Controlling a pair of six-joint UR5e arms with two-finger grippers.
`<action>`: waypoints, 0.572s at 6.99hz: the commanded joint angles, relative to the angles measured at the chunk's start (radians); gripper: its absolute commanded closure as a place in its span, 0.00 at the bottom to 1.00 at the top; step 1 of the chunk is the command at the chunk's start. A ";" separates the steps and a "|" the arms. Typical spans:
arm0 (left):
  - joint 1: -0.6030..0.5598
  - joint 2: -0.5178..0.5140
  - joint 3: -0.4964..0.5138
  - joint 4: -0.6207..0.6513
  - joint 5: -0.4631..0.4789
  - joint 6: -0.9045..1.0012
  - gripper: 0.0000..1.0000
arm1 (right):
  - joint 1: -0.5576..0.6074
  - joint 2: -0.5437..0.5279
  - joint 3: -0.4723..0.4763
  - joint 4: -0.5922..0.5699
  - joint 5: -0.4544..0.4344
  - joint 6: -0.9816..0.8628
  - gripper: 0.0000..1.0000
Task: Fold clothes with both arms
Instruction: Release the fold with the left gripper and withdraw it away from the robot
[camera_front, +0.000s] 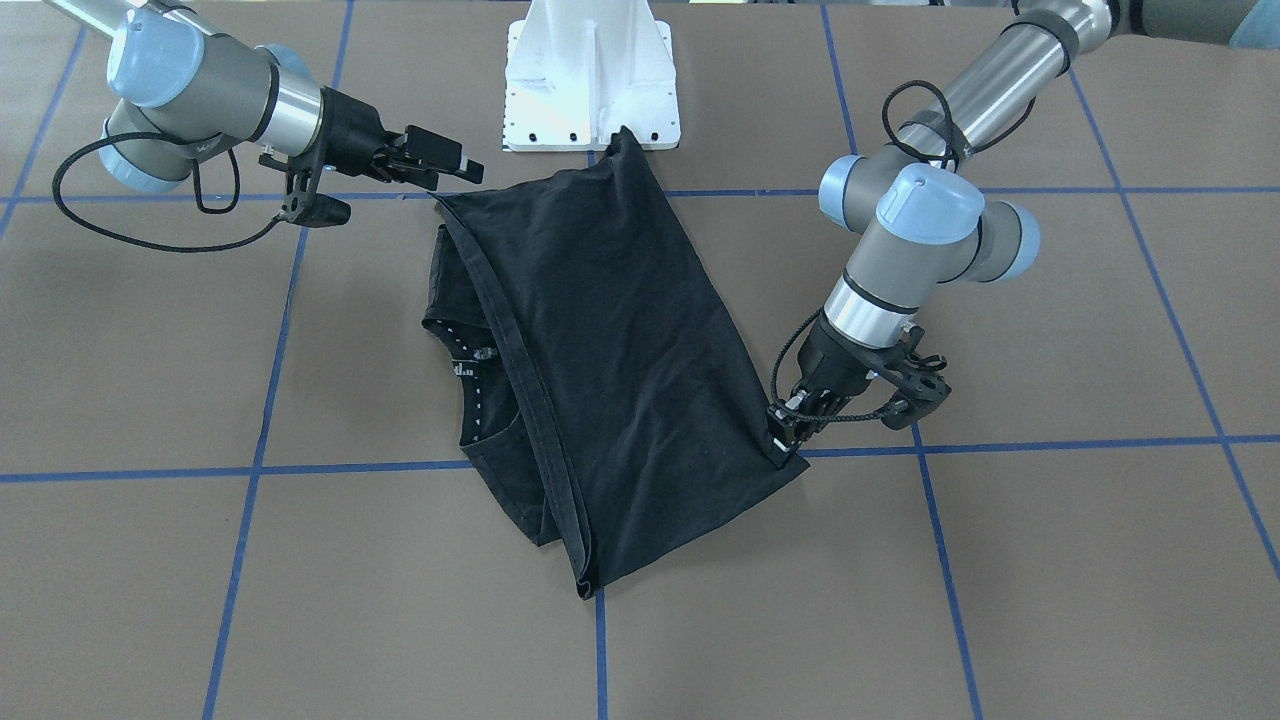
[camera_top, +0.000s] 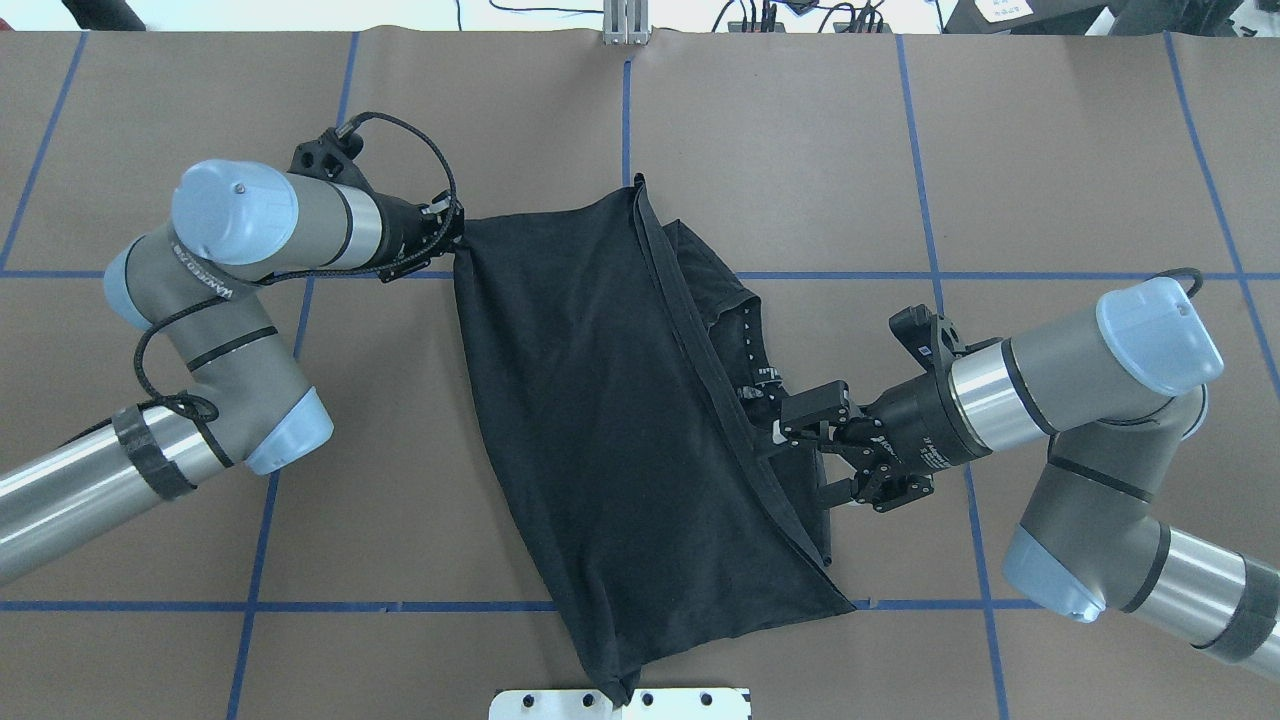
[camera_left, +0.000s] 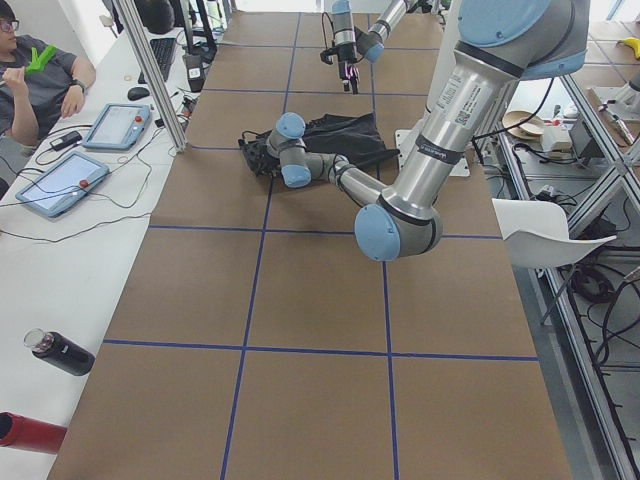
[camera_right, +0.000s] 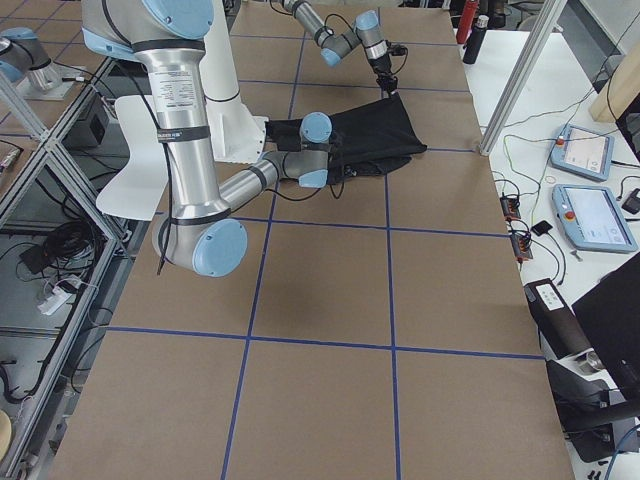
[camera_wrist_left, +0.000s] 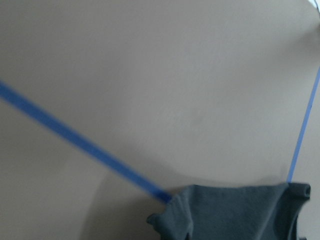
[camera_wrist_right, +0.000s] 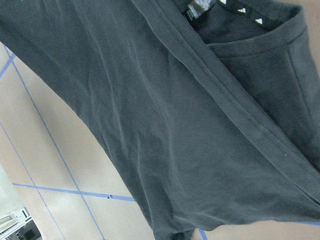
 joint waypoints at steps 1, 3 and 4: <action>-0.026 -0.122 0.154 -0.081 0.052 0.020 1.00 | 0.003 -0.001 0.003 0.001 -0.005 0.000 0.00; -0.024 -0.232 0.317 -0.160 0.118 0.020 1.00 | 0.009 -0.004 0.003 -0.001 -0.005 -0.001 0.00; -0.024 -0.232 0.322 -0.166 0.144 0.018 1.00 | 0.014 -0.004 0.002 -0.001 -0.005 -0.001 0.00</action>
